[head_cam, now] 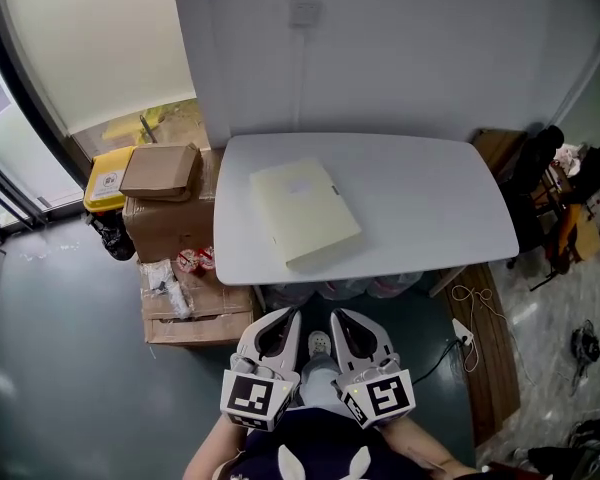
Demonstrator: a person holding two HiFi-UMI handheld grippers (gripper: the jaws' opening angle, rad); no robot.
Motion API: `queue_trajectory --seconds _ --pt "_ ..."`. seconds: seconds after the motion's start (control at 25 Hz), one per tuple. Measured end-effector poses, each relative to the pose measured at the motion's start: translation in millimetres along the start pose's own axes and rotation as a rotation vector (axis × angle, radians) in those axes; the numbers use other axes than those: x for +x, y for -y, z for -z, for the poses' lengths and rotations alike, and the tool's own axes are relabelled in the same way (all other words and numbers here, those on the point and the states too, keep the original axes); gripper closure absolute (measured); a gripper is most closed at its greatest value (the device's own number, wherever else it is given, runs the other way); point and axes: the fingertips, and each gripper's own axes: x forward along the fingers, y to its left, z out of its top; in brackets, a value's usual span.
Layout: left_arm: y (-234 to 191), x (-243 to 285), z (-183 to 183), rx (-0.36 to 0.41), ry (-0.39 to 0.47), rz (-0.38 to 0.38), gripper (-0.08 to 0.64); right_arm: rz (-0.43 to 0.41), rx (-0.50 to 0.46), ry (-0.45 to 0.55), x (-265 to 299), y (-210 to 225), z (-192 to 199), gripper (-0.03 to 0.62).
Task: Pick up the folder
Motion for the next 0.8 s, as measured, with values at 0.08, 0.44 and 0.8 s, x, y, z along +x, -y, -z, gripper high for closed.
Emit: queue_trajectory --seconds 0.08,0.44,0.8 --pt "-6 12 -3 -0.004 -0.007 -0.013 0.555 -0.015 0.002 0.002 12 7 -2 0.583" --pt "-27 55 0 -0.024 -0.042 -0.038 0.555 -0.051 0.023 -0.015 53 36 2 0.583" --pt "-39 93 3 -0.045 -0.075 -0.049 0.555 -0.062 0.044 -0.019 81 66 4 0.583"
